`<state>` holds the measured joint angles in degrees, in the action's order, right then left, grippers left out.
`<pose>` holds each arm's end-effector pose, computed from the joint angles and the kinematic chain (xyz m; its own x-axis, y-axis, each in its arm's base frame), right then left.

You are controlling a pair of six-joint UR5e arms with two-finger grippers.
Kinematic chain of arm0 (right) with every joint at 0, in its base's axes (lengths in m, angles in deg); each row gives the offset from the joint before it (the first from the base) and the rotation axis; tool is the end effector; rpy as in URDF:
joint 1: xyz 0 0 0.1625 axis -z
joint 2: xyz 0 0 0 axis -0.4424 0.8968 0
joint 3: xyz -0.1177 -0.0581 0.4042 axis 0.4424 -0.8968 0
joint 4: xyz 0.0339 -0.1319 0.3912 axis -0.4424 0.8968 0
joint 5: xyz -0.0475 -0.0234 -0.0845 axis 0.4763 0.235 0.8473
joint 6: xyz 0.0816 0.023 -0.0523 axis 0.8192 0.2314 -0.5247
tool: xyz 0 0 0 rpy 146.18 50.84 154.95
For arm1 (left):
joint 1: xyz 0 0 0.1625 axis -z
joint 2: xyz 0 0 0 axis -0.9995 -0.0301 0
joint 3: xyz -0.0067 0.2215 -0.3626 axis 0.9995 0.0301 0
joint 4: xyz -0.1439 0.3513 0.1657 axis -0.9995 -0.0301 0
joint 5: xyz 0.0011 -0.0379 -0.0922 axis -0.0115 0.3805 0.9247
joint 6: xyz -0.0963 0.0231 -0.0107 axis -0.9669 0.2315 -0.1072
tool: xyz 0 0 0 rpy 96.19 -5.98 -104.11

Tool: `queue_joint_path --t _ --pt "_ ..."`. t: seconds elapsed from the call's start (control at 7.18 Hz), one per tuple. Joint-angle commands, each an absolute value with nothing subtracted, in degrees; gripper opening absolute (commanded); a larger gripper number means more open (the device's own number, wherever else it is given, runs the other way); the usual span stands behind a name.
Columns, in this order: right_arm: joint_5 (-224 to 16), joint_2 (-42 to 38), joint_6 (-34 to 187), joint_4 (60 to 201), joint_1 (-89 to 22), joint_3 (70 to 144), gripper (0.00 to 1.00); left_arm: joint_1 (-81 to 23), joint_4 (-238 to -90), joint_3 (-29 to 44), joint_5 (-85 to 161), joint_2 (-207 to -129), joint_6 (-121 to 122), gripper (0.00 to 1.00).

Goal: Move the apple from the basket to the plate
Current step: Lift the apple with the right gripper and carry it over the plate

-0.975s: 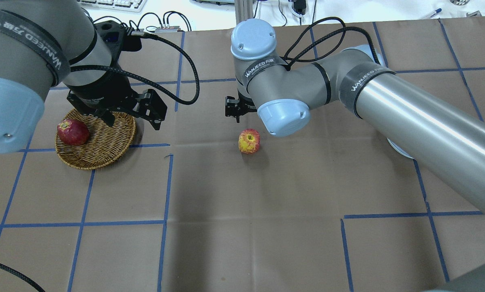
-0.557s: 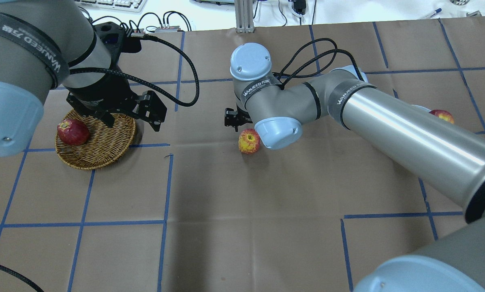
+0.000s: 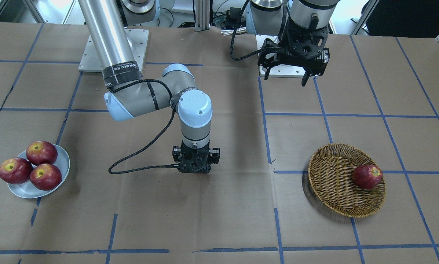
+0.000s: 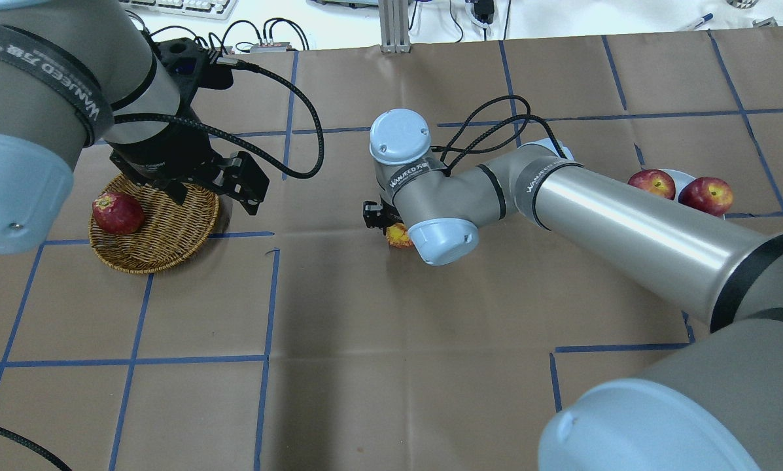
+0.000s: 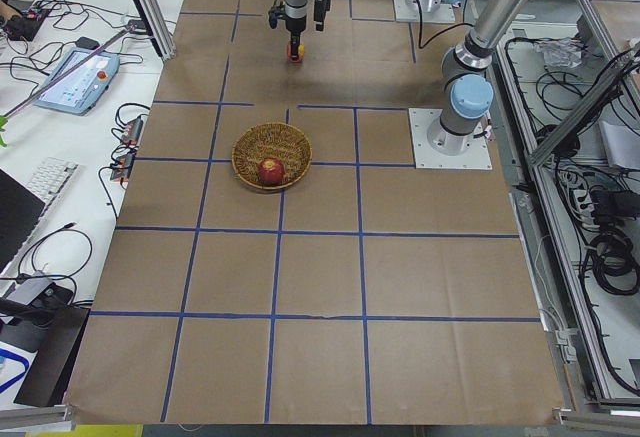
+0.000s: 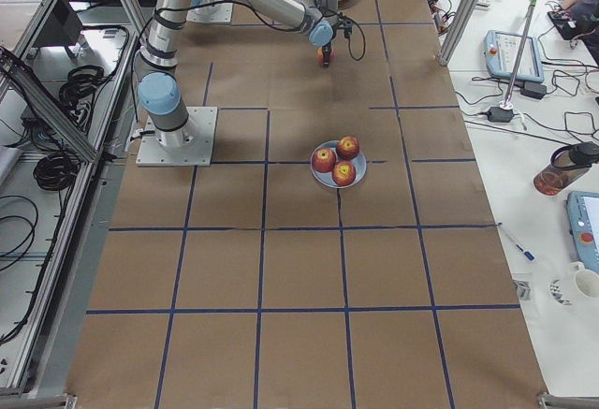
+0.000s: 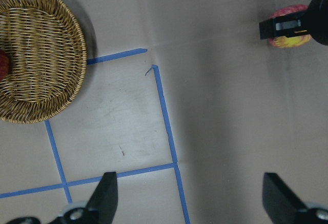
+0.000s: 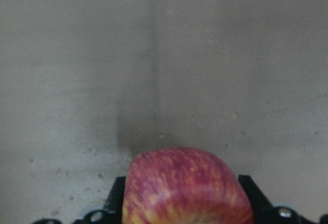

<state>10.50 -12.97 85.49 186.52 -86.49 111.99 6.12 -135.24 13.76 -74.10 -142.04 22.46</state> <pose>0.3637 -0.5297 0.1868 -0.9989 0.0474 -0.0023 0.0474 0.9965 -0.0692 -0.1663 -0.4344 0.4820 -0.9806 0.1960 -0.0108 0.1962 0.9803 -0.0221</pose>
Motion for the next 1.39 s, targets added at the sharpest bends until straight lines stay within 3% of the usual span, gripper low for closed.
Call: queue_joint_path --t 0.0,0.42,0.84,1.25 --pt "10.6 -11.6 85.5 186.6 -85.9 111.3 0.60 6.0 -135.2 14.3 -73.9 -141.9 22.6 0.99" --pt "11.3 -5.4 84.6 181.0 -82.7 110.3 0.59 5.6 -135.3 14.3 -74.2 -141.8 22.8 0.99" --pt "11.5 5.7 64.0 167.2 -66.2 111.5 0.59 5.1 -135.3 14.4 -74.2 -141.9 22.9 0.99" --pt "11.5 9.4 41.5 167.2 -50.2 115.9 0.59 5.0 -135.3 14.4 -74.3 -141.9 22.9 0.99"
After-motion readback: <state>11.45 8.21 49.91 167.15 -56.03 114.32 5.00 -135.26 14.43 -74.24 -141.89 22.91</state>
